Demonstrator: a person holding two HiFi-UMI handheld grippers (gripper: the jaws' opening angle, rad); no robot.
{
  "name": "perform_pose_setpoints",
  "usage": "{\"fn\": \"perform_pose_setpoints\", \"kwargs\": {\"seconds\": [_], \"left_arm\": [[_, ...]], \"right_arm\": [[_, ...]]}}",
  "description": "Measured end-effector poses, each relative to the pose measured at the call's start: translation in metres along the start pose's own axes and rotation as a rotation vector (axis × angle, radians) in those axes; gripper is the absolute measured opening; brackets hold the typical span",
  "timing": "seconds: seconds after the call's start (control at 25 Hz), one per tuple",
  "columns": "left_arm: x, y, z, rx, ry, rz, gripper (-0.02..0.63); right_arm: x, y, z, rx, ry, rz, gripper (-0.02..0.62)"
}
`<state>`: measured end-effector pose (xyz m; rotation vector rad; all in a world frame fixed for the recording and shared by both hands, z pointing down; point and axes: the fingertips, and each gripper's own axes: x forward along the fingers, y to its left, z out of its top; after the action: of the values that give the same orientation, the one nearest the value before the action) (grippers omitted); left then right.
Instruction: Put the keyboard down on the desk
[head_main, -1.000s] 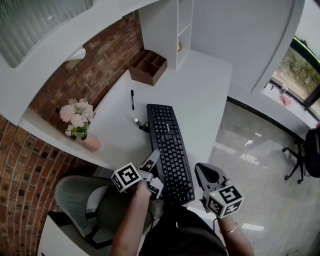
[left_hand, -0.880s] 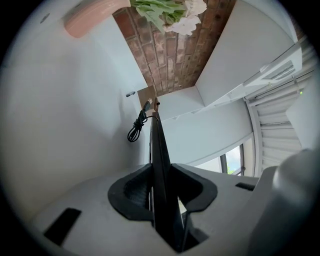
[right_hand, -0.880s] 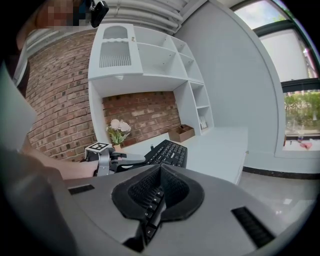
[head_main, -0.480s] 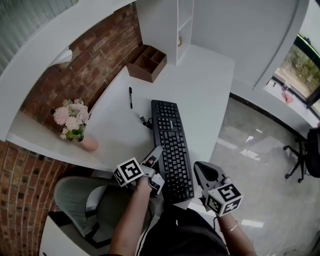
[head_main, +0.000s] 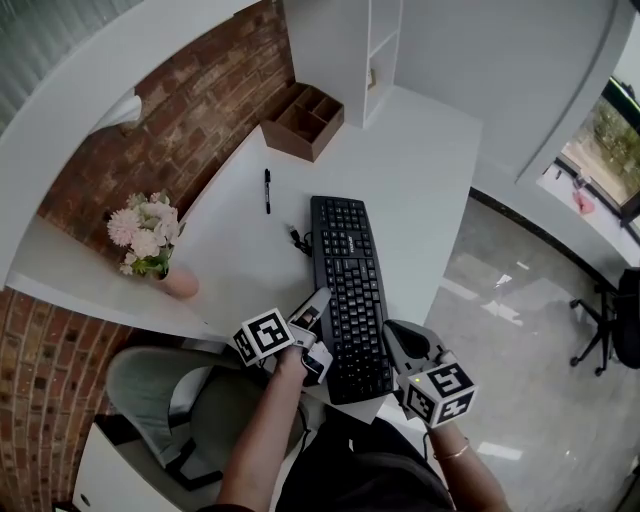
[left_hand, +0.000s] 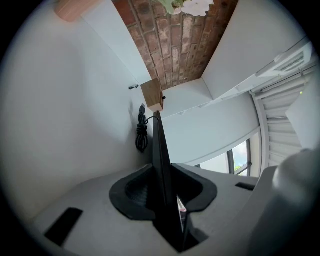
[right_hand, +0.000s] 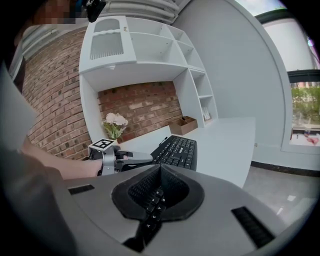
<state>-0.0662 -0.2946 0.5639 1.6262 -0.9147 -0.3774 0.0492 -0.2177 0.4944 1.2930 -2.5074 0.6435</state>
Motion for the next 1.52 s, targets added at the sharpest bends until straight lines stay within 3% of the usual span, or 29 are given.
{"fn": "perform_pose_setpoints", "kwargs": {"seconds": [0.36,0.68,0.92,1.16,1.52], "left_arm": [[0.003,0.012,-0.001,-0.022,0.002,0.043,0.114],[0.007,0.014,-0.001,0.033,0.043,0.117,0.135],[0.004,0.016,0.006,0.127,0.047,0.189,0.184],[-0.009,0.01,0.017,0.218,0.025,0.219,0.187],[-0.036,-0.012,0.026,0.51,0.029,0.272,0.161]], "right_arm": [[0.016,-0.002,-0.008,-0.003,0.04,0.031,0.005],[0.024,0.005,-0.012,0.016,0.051,0.062,0.005],[0.023,0.009,-0.01,0.006,0.049,0.079,0.005],[0.024,0.011,-0.012,-0.004,0.054,0.083,0.005],[0.019,0.02,-0.005,-0.016,0.019,0.077,0.005]]}}
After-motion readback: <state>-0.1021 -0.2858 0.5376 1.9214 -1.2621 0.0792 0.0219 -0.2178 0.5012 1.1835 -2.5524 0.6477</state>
